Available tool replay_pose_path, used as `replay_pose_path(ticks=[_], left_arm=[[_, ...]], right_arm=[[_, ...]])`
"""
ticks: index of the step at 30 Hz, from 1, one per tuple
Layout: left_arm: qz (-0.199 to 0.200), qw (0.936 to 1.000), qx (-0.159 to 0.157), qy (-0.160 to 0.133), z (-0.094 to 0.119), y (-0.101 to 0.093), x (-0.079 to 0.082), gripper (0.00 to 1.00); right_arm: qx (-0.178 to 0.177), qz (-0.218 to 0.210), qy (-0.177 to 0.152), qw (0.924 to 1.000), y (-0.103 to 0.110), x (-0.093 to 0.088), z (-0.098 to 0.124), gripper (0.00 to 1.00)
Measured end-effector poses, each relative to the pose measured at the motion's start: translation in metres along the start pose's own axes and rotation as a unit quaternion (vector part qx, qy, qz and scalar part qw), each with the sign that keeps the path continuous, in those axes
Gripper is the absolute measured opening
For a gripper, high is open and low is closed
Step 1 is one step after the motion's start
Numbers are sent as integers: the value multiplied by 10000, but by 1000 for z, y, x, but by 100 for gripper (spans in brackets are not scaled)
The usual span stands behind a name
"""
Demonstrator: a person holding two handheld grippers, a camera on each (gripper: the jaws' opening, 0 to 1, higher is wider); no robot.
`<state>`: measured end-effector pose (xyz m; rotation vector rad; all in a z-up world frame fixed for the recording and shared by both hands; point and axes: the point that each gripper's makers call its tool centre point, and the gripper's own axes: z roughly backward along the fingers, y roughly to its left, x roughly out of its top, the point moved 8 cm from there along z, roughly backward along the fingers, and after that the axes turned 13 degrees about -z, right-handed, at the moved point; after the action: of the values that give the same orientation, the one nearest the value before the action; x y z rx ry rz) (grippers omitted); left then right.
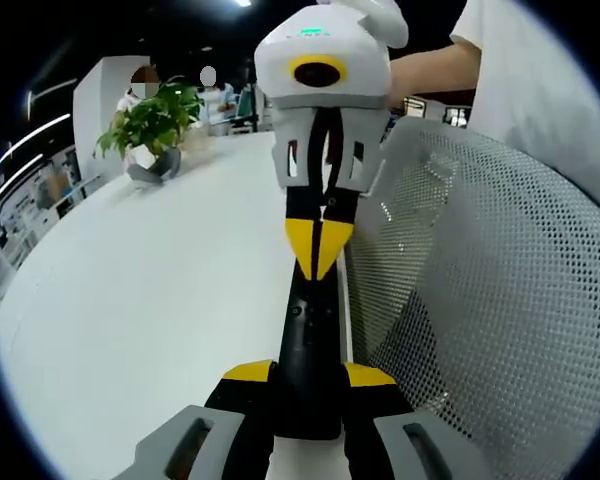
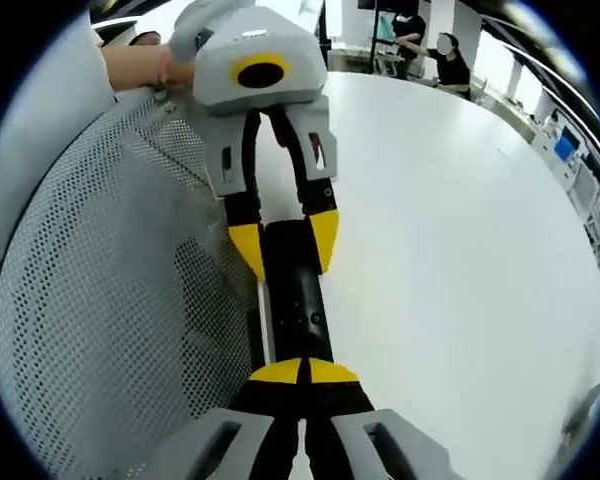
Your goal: Press the specified remote control buttons in sequence, fully releasing each button before pressing the next.
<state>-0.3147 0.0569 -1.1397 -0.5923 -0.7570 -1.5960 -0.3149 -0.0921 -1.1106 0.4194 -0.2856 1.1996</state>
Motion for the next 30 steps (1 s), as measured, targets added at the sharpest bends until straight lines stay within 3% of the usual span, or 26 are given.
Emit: replay_pose_path(ticks=[14,17,22,30], left_arm=[[-6,10000,-5,3,0,0,0,24],[-2,10000,-5,2,0,0,0,24],[-6,10000,0,4,0,0,1,24],[-1,10000,4,4,0,-1,1,24]], right_arm=[[-234,-96,-129,9996,3,-4,0,0],[-107,-624,-578,9963,0,-9,1,0],[31,-1016,-1102,9887,-1,-17,1,0],[12,-693,-1025,9923,0,-14,0,0]])
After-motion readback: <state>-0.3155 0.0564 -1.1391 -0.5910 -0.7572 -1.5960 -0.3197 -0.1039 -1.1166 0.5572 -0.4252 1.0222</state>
